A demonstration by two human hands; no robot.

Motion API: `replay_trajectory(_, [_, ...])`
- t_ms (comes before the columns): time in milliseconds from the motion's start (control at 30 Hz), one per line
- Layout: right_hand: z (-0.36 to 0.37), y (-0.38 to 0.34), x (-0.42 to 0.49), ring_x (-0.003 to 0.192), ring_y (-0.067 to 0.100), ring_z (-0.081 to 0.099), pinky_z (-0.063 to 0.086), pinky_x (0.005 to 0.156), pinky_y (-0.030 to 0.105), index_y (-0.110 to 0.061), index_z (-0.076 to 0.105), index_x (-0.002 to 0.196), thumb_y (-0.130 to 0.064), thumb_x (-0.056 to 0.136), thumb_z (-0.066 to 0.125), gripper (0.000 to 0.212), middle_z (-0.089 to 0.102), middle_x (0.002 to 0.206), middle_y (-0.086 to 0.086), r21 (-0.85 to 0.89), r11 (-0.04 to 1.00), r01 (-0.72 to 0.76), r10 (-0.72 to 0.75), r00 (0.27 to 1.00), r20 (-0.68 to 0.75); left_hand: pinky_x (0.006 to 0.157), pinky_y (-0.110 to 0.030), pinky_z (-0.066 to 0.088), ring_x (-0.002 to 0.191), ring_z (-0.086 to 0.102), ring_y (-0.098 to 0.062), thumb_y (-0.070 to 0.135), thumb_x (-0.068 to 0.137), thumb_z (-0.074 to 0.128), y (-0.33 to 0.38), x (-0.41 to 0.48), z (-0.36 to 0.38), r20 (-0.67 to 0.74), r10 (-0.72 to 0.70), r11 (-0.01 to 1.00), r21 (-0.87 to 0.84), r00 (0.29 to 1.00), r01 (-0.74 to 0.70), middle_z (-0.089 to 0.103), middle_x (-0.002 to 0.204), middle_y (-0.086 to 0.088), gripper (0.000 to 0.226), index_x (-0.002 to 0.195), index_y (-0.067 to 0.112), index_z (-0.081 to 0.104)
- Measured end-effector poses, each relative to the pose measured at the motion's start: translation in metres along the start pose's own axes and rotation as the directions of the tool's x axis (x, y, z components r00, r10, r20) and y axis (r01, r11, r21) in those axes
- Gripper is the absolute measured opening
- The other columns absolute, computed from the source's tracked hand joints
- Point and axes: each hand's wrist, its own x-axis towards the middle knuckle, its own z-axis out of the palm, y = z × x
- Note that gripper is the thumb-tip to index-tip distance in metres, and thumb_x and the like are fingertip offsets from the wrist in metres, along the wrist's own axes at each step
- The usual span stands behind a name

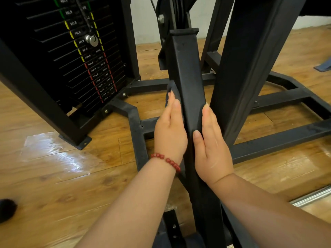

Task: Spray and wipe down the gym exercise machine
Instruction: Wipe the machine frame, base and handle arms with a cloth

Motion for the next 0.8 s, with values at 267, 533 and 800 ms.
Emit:
replay_trajectory(267, [0.001,0.001,0.001,0.14,-0.017,-0.004,0.004,0.109,0.0,-0.035,-0.006,0.149,-0.045,0.102,0.019,0.055,-0.008,0.15,-0.034,-0.01,1.0,-0.002,0.001,1.0,-0.003,0.112,-0.045,0.036,0.136,0.041,-0.02,0.062,0.088,0.023,-0.007,-0.032,-0.002,0.081,0.013,0.999,-0.052,0.997,-0.009,0.044,0.149,-0.006,0.06,0.146,0.046,0.026])
replay_trajectory(533, [0.001,0.0,0.0,0.139,-0.019,-0.005,0.003,0.107,-0.002,-0.032,-0.005,0.15,-0.043,0.102,0.02,0.055,-0.002,0.154,-0.026,-0.022,1.0,-0.01,0.01,1.0,-0.01,0.093,0.001,0.035,0.124,0.042,-0.002,0.032,0.106,0.031,-0.007,0.02,0.002,-0.036,0.072,0.997,0.022,0.997,-0.071,0.048,0.13,0.028,0.042,0.147,0.027,0.038])
replay_trajectory(800, [0.002,0.002,0.001,0.14,-0.018,-0.005,0.003,0.107,-0.001,-0.031,-0.005,0.15,-0.043,0.102,0.021,0.056,-0.006,0.151,-0.03,-0.017,1.0,-0.009,0.009,1.0,-0.013,0.1,-0.026,0.048,0.125,0.05,-0.001,0.053,0.1,0.027,-0.008,-0.032,-0.001,0.058,-0.011,0.995,-0.1,0.998,0.017,0.041,0.148,0.023,0.044,0.143,0.047,0.035])
